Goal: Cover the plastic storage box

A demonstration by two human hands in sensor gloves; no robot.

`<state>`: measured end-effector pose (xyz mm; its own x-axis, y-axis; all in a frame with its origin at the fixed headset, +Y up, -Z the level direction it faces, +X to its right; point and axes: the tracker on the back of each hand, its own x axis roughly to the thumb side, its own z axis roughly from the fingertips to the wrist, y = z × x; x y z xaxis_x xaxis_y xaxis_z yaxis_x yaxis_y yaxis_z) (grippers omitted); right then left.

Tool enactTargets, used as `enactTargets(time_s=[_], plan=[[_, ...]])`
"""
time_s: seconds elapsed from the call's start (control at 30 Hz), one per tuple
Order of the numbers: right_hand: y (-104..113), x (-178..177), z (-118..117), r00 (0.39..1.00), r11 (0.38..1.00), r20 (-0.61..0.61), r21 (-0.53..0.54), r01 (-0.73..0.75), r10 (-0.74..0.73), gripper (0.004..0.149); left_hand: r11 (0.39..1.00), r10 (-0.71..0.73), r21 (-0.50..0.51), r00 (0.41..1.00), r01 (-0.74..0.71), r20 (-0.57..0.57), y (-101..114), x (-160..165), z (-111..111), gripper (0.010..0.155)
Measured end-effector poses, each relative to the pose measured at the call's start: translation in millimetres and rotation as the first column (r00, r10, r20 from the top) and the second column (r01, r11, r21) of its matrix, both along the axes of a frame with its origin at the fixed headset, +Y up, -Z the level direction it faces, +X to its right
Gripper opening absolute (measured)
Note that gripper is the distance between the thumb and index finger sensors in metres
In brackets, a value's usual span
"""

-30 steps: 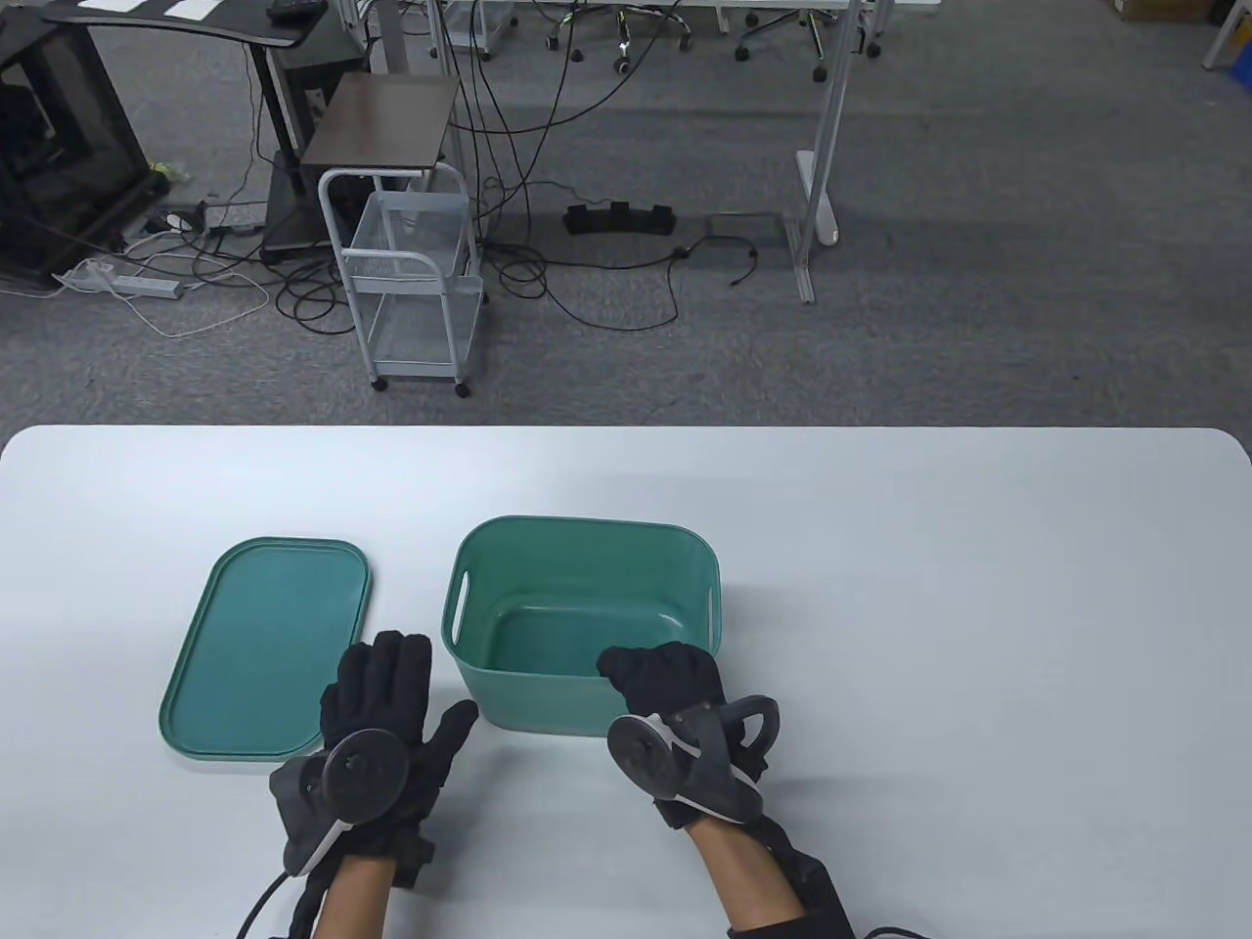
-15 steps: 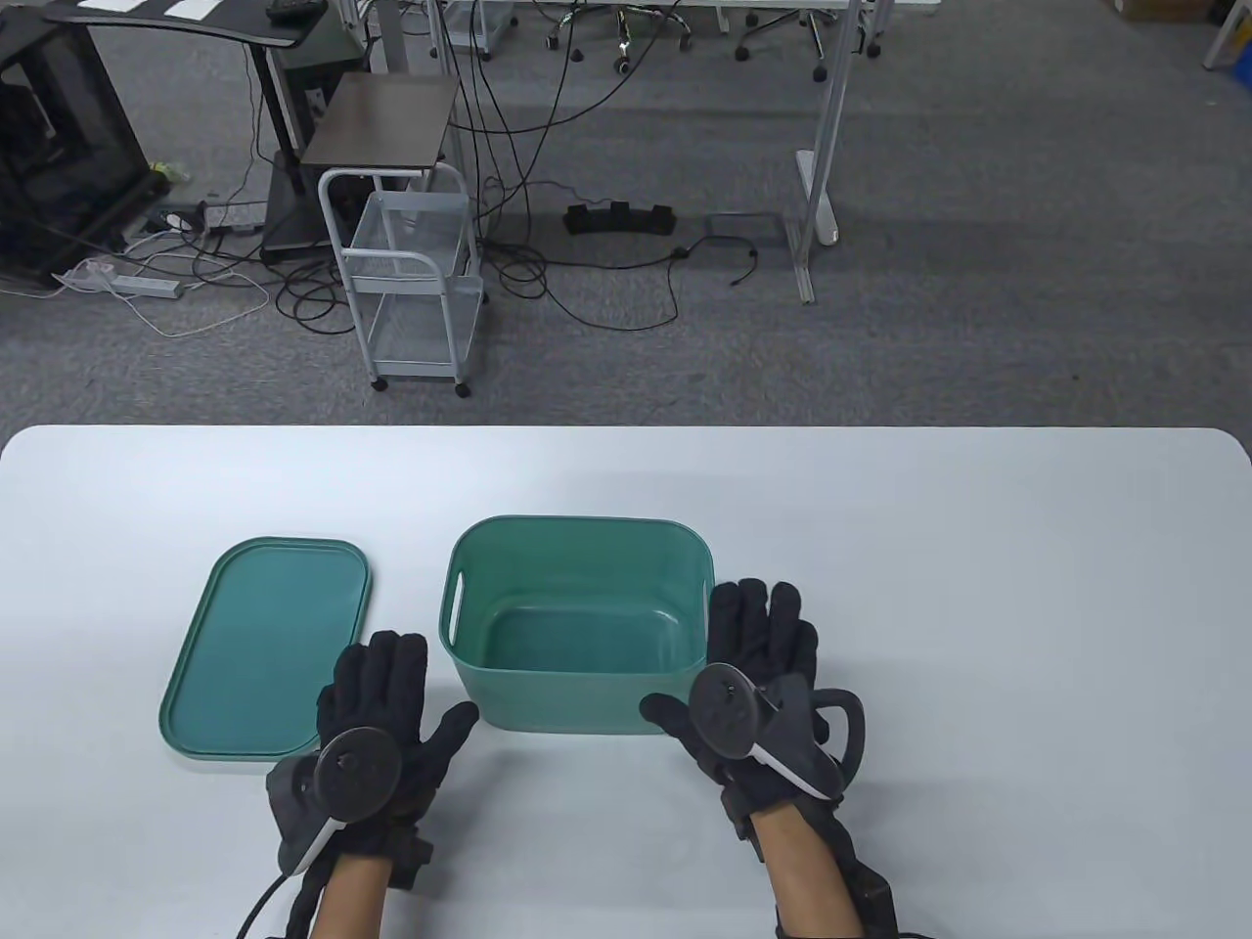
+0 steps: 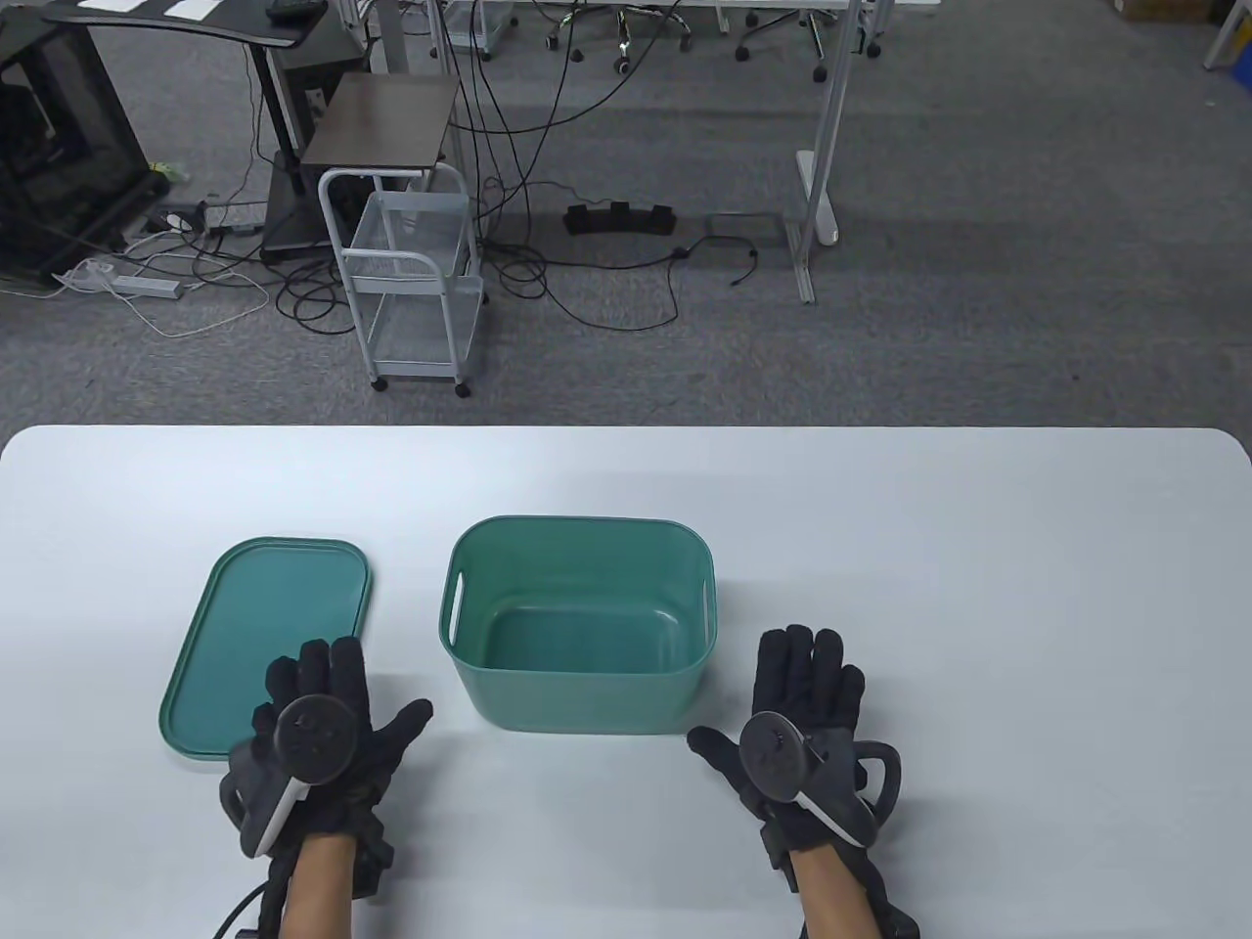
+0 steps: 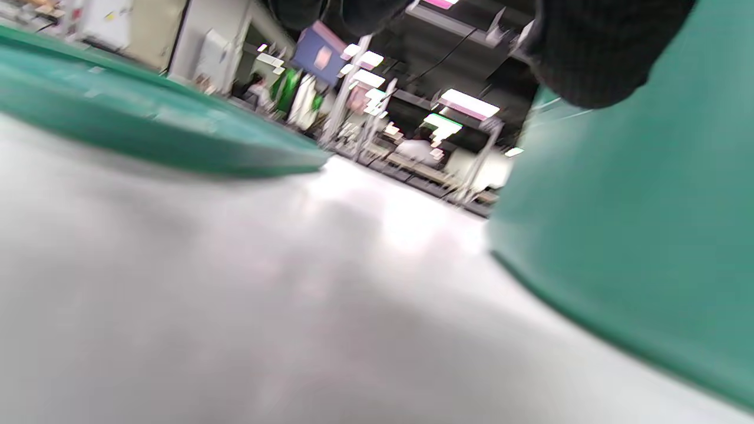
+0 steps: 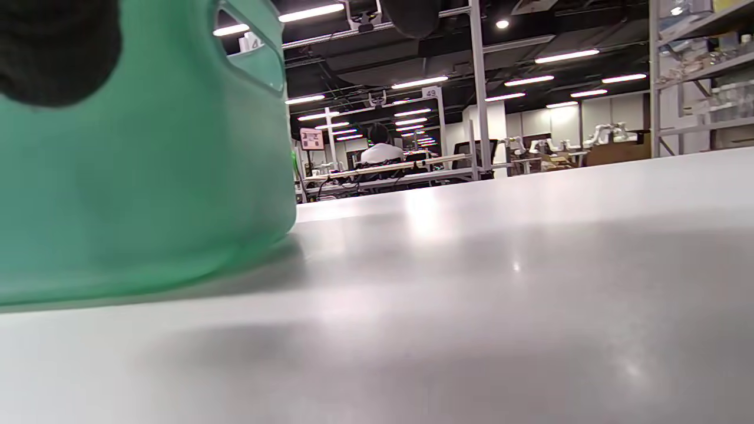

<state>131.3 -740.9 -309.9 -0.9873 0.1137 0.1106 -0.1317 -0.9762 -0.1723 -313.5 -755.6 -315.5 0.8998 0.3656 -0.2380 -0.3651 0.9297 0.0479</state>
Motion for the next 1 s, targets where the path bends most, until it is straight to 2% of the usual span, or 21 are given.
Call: enactTargets(time_s=[0.2,0.27,0.4,0.5,0.63,0.73,0.87,0.93,1.0], plan=[[2.6,-3.2,0.7,0.999,0.999,-0.027,0.008,0.036,-0.036,0.112,0.962,0.040,-0.266,0.995,-0.063,-0.090,-13.4,-20.9,-4.9,0.108],[3.7,-2.3,1.2,0.998,0.999,-0.032,0.014,0.049,-0.049,0.111,0.953,0.025,-0.298,0.994,-0.056,-0.110,-16.2,-23.7,-5.6,0.110],[3.3,-1.1,2.1,0.996,0.997,-0.038,0.015,0.078,-0.077,0.110,0.942,0.038,-0.326,0.990,-0.081,-0.136,-20.4,-28.8,-6.8,0.109],[3.4,-0.9,2.3,0.995,0.996,-0.041,0.025,0.087,-0.086,0.110,0.953,0.023,-0.296,0.988,-0.068,-0.154,-13.8,-30.7,-7.3,0.103],[2.7,-0.8,2.5,0.993,0.994,-0.047,0.037,0.107,-0.105,0.108,0.963,-0.004,-0.267,0.986,-0.042,-0.169,-7.5,-31.9,-7.4,0.089],[2.4,-0.5,2.9,0.992,0.992,-0.050,0.042,0.116,-0.114,0.108,0.966,-0.100,-0.253,0.981,0.055,-0.169,-3.3,-27.6,-8.8,0.073],[2.2,0.4,4.5,0.991,0.991,-0.050,0.046,0.128,-0.125,0.107,0.940,-0.238,-0.278,0.964,0.198,-0.117,-2.4,-20.7,-12.7,0.058],[2.5,1.2,5.2,0.990,0.990,-0.051,0.044,0.135,-0.133,0.107,0.934,-0.248,-0.281,0.966,0.219,-0.073,-2.0,-16.6,-14.4,0.046],[2.4,1.7,5.8,0.989,0.989,-0.053,0.046,0.143,-0.140,0.106,0.937,-0.255,-0.255,0.966,0.236,-0.043,-1.7,-15.4,-15.2,0.044]])
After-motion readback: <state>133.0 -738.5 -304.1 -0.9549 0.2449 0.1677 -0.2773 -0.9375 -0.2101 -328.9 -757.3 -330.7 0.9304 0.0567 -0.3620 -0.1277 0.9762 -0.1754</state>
